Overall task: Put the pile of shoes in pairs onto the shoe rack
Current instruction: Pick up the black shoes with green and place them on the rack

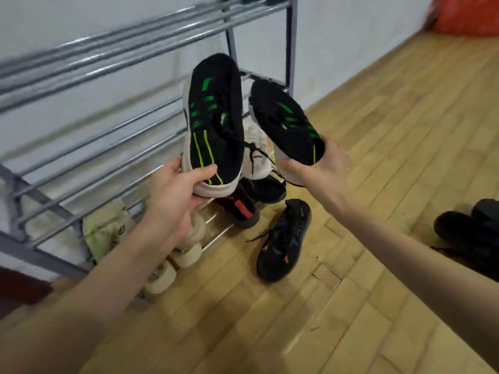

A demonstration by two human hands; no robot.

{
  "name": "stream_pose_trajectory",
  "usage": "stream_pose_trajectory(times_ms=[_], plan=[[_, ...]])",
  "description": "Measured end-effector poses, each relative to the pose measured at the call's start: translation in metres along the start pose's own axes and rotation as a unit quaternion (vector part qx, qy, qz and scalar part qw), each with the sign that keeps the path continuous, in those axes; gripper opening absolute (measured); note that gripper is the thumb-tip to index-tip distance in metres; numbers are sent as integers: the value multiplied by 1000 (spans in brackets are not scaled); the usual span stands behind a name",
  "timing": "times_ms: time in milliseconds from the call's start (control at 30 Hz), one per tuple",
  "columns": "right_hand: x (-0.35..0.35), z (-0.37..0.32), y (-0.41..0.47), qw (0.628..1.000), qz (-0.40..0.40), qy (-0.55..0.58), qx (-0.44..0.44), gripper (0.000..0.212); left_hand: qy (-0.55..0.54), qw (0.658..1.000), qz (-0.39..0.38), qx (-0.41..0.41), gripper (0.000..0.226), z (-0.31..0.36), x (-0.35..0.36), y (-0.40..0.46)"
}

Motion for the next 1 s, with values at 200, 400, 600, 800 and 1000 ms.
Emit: stream_pose_trajectory(times_ms=[200, 400, 600, 800, 1000], plan=[[3, -36, 31, 998, 9, -62, -21, 71, -42, 997, 46, -43, 25, 18, 4, 38], [36, -78, 83, 998, 2, -63, 20, 69, -77, 992, 59, -76, 18, 37, 27, 86], [58, -103, 114, 992, -1, -120, 28, 81, -63, 989, 84, -104, 16, 47, 34, 124], [63, -91, 115, 992, -24, -125, -17, 83, 4, 994, 95, -52, 22, 55, 27, 126], [39, -72, 93, 994, -50, -61, -70, 80, 148, 982, 99, 55, 27, 48, 32, 94]])
Point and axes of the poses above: each hand's wrist, its own y-axis towards the middle knuckle, its own x-axis out of the palm, z = x × y, the point moved 2 cm from there along y, towards the middle knuckle, and after that the axes turned 10 degrees about -y, right-handed, at the moved point
